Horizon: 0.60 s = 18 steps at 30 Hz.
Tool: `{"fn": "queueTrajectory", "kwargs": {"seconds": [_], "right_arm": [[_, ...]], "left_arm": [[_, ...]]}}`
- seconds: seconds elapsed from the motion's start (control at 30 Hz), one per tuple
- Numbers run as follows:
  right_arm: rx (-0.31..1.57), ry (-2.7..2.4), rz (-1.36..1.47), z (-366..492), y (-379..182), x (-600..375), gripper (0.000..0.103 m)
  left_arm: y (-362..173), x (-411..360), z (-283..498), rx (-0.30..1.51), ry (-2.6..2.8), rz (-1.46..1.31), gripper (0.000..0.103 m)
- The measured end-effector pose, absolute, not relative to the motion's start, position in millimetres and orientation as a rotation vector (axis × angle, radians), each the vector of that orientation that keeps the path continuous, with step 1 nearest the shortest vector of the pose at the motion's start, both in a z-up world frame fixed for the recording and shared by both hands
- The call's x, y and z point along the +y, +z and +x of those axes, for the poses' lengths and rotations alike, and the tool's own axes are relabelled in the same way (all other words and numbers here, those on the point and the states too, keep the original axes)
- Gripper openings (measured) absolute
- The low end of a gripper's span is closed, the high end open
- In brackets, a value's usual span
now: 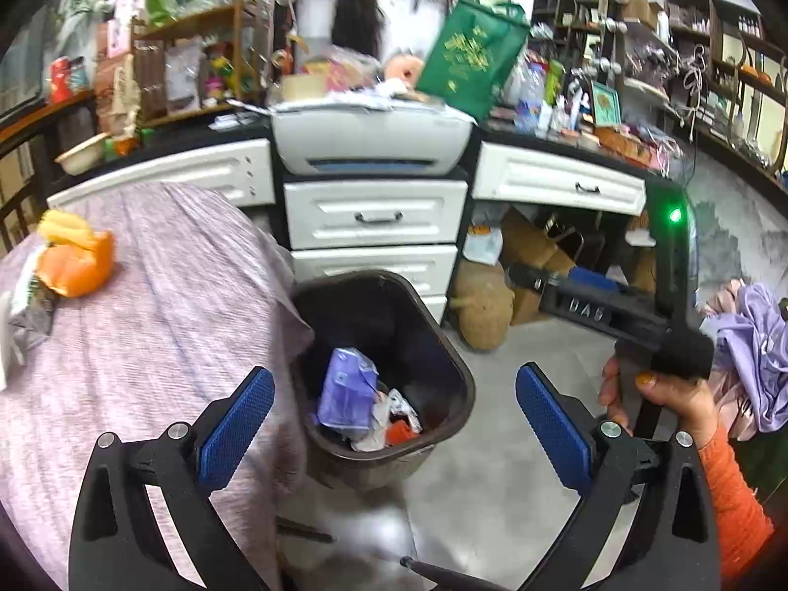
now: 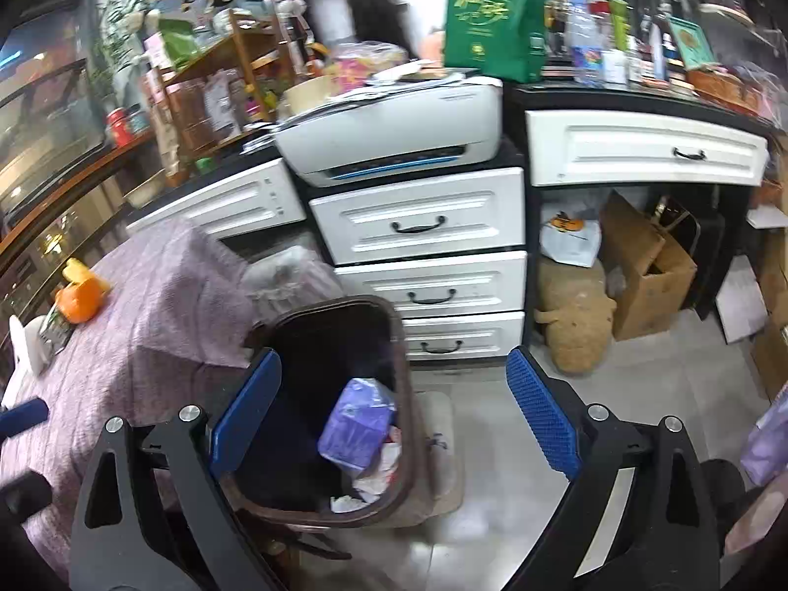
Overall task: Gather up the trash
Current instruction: 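Carry the purple tissue bag over the bin and open the left tool, then move both tools back over the table toward the mask and orange peel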
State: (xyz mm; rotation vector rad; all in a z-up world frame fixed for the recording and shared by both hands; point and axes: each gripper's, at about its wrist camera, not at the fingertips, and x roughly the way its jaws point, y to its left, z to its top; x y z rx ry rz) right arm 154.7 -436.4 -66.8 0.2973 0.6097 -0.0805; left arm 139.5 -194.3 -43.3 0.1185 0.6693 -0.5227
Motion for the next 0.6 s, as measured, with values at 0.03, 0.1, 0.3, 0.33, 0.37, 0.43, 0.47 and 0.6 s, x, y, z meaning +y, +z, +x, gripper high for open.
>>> {"fn": "queueTrajectory", "kwargs": {"seconds": [0.03, 0.1, 0.3, 0.33, 0.37, 0.43, 0.47, 0.6], "right_arm": [[0.607, -0.074, 0.296, 155.0, -65.5, -432.6, 0.091], [0.600, -0.043, 0.299, 157.3, -61.7, -421.9, 0.091], [0.601, 0.044, 0.316, 169.3, -50.6, -389.3, 0.091], [0.603, 0.064, 0.318, 172.0, -48.7, -383.5, 0.091], [0.603, 0.084, 0.316, 175.1, -46.0, -374.2, 0.091], [0.605, 0.117, 0.299, 180.6, -41.2, -357.4, 0.091], [0.609, 0.136, 0.286, 183.3, -39.5, -350.5, 0.091], [0.612, 0.209, 0.221, 191.4, -32.0, -315.5, 0.091]], "left_arm": [[-40.5, -189.5, 137.7, 0.660, -0.513, 0.121, 0.097], [-34.5, -177.9, 135.8, 0.644, -0.491, 0.120, 0.097], [-25.3, -131.3, 133.5, 0.632, -0.440, 0.053, 0.097], [-24.8, -121.9, 133.3, 0.636, -0.433, 0.033, 0.097], [-24.3, -110.8, 134.5, 0.640, -0.421, 0.009, 0.097], [-23.7, -92.6, 133.3, 0.637, -0.400, -0.020, 0.097], [-23.6, -83.0, 133.0, 0.633, -0.385, -0.031, 0.097], [-22.6, -50.3, 131.5, 0.627, -0.316, -0.044, 0.097]]}}
